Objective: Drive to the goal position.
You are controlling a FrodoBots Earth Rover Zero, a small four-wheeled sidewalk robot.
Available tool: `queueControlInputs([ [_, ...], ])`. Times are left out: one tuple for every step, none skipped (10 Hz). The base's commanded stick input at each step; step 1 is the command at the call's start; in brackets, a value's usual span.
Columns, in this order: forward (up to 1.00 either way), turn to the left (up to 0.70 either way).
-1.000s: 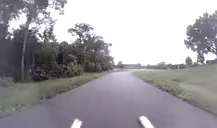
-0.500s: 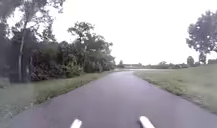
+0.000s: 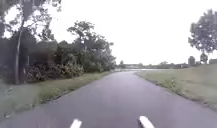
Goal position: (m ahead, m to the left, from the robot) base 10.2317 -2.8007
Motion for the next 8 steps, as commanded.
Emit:
queueControlInputs([
  [0.7,-0.16],
  [0.7,-0.02],
  [0.7,0.0],
  [0.7,0.0],
  [0.7,0.0],
  [0.7,0.0],
  [0.7,0.0],
  [0.7,0.0],
])
